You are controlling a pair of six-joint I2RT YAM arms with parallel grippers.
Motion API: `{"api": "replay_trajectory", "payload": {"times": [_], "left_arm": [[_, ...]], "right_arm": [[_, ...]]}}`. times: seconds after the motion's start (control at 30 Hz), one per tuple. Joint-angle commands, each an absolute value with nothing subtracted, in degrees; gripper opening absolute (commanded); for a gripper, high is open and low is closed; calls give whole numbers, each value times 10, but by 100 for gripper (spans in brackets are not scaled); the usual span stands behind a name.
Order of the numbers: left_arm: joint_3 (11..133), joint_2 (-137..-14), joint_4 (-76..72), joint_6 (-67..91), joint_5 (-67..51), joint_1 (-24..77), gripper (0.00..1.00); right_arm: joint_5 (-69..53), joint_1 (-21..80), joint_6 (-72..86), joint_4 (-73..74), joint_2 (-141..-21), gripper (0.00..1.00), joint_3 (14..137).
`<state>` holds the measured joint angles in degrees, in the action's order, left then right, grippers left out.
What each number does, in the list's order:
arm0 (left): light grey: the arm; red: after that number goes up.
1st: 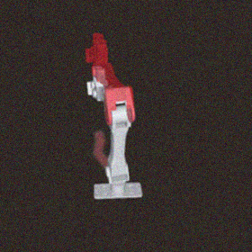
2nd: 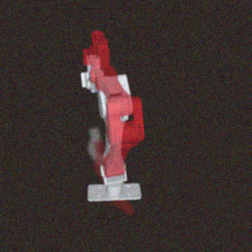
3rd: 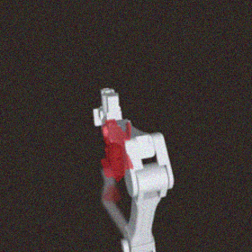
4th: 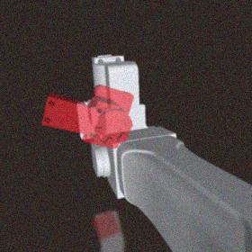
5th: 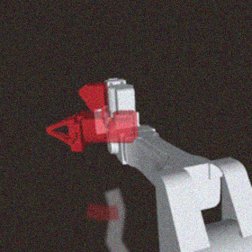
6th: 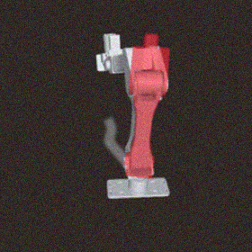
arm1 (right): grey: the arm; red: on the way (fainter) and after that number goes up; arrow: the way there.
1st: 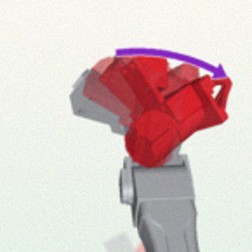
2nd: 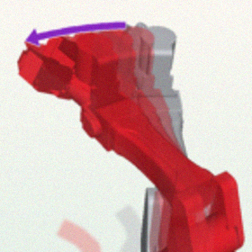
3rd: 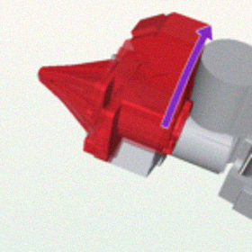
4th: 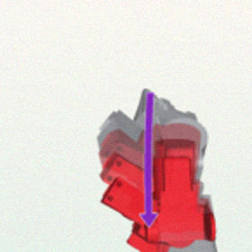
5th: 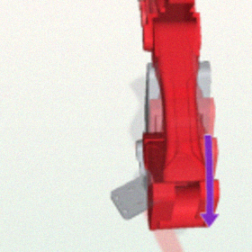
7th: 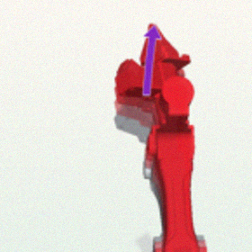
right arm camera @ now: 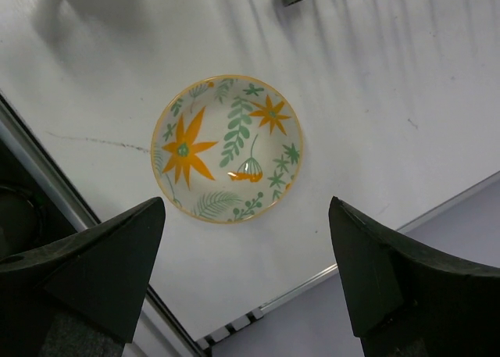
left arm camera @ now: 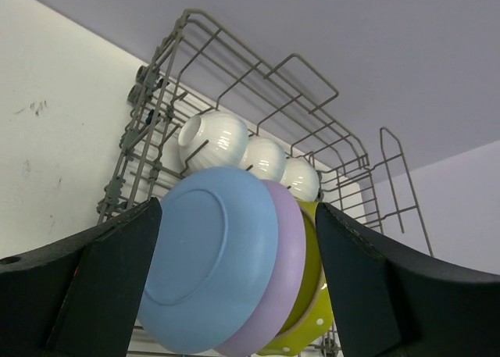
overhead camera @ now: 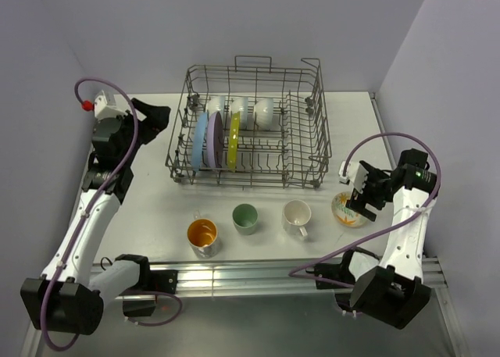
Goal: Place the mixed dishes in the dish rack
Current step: Grab a bowl with the right arm
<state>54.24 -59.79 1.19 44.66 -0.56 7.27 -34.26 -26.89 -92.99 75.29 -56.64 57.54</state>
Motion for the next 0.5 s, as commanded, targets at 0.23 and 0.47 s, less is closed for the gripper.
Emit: {"api": "replay_trajectory", "payload": {"times": [0.23, 0.47], "left_arm": [[465, -520, -25, 460, -59, 59, 86], [451, -473, -3, 450, -67, 59, 87]], "right_arm": [[-315, -271, -1012, 827, -495, 93, 542], [-304, -265, -985, 827, -472, 92, 536]]}}
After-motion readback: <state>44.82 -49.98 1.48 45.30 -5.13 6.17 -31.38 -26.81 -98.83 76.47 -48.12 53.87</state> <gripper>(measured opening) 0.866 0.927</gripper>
